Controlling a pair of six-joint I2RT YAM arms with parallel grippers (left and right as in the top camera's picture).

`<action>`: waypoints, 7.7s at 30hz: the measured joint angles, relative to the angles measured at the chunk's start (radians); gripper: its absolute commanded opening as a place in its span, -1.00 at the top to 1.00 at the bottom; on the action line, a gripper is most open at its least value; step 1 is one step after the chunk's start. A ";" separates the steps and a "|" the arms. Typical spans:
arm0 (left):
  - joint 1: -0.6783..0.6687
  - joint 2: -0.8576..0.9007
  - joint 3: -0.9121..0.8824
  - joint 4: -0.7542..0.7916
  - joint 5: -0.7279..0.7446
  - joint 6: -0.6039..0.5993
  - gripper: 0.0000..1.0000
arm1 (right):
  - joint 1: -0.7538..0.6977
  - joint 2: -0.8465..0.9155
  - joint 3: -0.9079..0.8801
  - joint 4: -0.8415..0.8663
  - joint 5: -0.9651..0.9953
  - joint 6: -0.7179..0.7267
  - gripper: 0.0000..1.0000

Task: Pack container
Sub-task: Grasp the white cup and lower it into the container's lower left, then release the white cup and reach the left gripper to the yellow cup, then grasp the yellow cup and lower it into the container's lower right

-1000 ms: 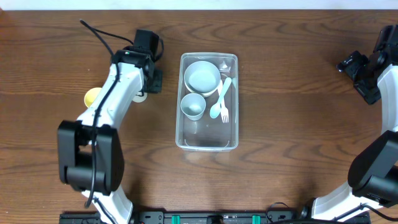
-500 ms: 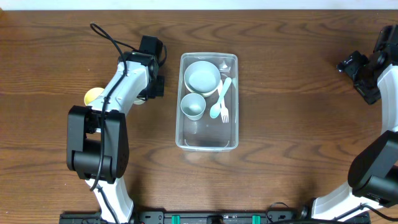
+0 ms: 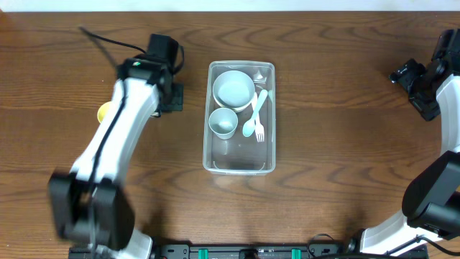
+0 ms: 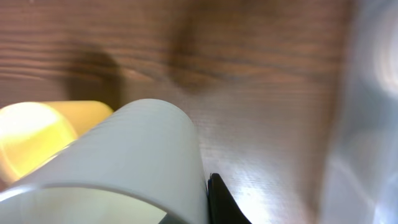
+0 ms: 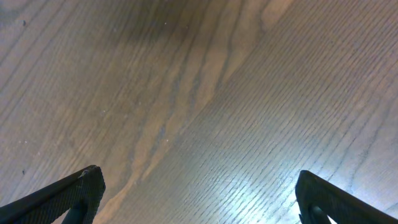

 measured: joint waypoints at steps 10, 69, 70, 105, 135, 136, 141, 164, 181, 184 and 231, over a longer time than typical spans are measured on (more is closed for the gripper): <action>-0.233 -0.313 0.025 -0.135 0.110 -0.007 0.90 | 0.000 0.000 0.000 0.000 0.000 0.000 -0.99; -0.600 0.099 -0.115 -0.060 0.110 -0.043 0.40 | 0.000 0.000 0.000 0.000 0.000 0.000 -0.98; -0.600 0.099 -0.115 -0.060 0.108 -0.043 0.41 | 0.000 0.000 0.000 0.000 0.000 0.000 -0.98; -0.192 -0.304 0.050 -0.063 -0.196 -0.045 -0.23 | 0.000 0.000 0.000 0.000 0.000 0.000 -0.99; 0.243 0.184 0.050 0.030 -0.008 -0.140 -0.24 | 0.000 0.000 0.000 0.000 0.000 0.000 -0.99; 0.254 0.184 0.050 0.030 -0.008 -0.142 -0.24 | 0.000 0.000 0.000 0.000 0.000 0.000 -0.98; 0.286 0.184 0.045 0.041 -0.008 -0.142 -0.23 | 0.000 0.000 0.000 0.000 0.000 0.000 -0.99; 0.286 0.200 -0.114 0.088 0.000 -0.168 0.88 | 0.000 0.000 0.000 0.000 0.000 0.000 -0.98; 0.060 -0.295 -0.026 -0.027 0.385 -0.002 0.88 | 0.000 0.000 0.000 0.000 0.000 0.000 -0.98; -0.071 -0.386 -0.022 -0.024 0.421 0.053 0.88 | 0.000 0.000 0.000 0.000 0.000 0.000 -0.99; -0.657 0.065 -0.026 0.026 0.210 0.138 0.36 | 0.000 0.000 0.000 0.000 0.000 0.000 -0.98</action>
